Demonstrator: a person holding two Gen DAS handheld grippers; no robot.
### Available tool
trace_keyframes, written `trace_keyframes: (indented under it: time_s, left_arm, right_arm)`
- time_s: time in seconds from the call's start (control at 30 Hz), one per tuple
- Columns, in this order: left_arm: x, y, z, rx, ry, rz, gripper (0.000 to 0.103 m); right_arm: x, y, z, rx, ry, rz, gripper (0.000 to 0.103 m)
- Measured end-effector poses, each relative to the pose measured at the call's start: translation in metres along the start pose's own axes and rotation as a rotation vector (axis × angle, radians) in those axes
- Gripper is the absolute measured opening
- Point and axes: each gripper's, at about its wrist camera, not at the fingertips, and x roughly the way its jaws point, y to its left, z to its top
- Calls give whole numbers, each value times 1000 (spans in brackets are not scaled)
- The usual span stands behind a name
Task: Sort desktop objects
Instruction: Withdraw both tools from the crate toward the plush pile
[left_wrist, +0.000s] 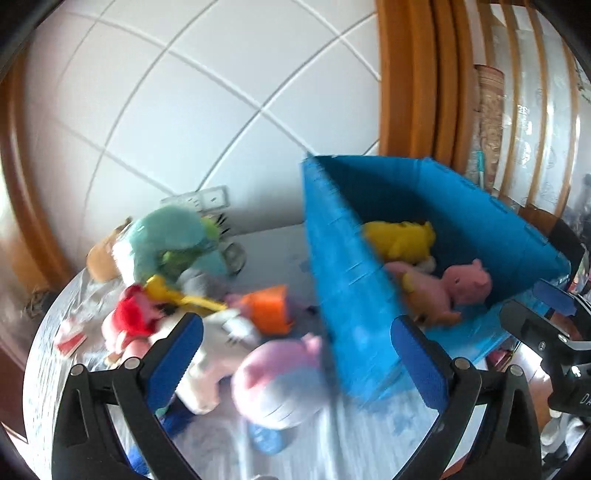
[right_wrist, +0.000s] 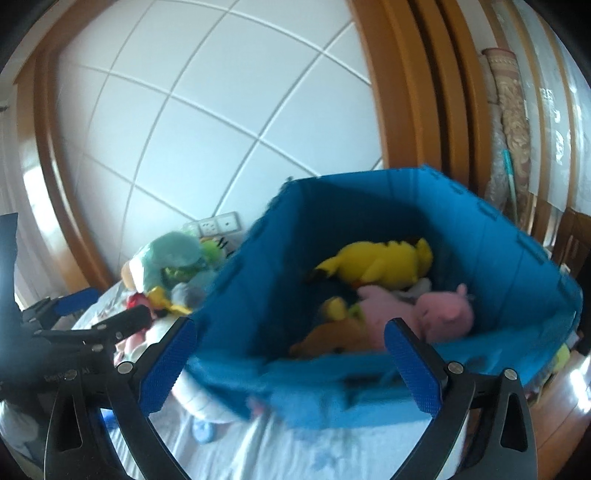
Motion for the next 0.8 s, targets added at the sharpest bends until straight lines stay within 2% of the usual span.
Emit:
trace_keyframes:
  time_s: [0.17, 0.43, 0.63, 0.8]
  left_arm:
    - [-17, 58, -38, 3, 42, 4, 103]
    - [-43, 119, -79, 11, 77, -22, 103]
    - [-51, 134, -85, -24, 73, -25, 103]
    - [-57, 134, -85, -38, 64, -9, 103]
  right_arm:
    - [-3, 69, -40, -7, 22, -31, 103]
    - [-13, 152, -86, -27, 42, -92, 103]
    - [-15, 180, -97, -70, 65, -85, 103]
    - [-18, 182, -93, -91, 59, -100, 103]
